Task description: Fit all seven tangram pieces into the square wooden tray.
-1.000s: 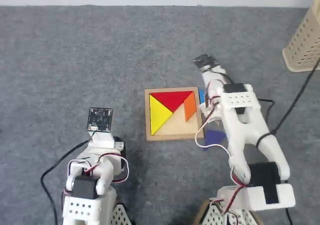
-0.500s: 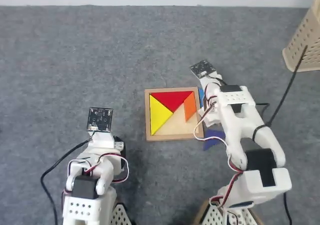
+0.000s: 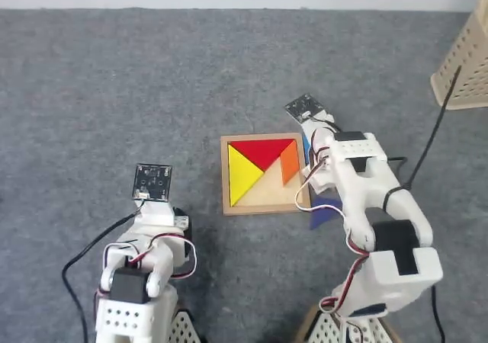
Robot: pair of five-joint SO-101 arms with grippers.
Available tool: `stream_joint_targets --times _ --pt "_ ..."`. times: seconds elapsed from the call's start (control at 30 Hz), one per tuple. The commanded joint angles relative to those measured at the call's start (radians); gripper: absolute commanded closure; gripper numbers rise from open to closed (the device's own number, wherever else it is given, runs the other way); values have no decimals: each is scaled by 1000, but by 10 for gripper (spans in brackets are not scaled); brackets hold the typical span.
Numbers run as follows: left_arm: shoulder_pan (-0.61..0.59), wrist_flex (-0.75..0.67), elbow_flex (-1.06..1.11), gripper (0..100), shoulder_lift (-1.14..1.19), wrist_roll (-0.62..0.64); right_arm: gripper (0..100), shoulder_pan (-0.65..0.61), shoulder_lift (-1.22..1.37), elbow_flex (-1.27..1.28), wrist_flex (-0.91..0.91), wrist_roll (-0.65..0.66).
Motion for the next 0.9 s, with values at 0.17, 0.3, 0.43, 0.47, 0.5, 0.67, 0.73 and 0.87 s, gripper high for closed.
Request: stream_joint_targets --times 0.17,0.3,0.43,0.47,0.5,0.67,0.73,0.87 --pt "-2 5 -8 987 -15 -5 802 8 -1 -29 -25 20" --pt "-2 5 -8 987 -15 -5 902 8 -1 -29 -28 20" --pt "-2 5 -8 987 -15 -5 908 8 -1 -29 -27 20" --pt "-2 5 -8 987 -15 -5 909 8 -2 -29 -25 20" --pt "-2 5 -8 987 -15 -5 911 8 -2 -26 -25 18" --pt "-2 5 -8 987 -15 -5 913 22 -5 -26 -19 14" --pt "-2 5 -8 987 -15 -5 918 30 -18 -26 -19 11" --pt "-2 5 -8 987 -15 -5 958 35 -130 -11 10 -66"
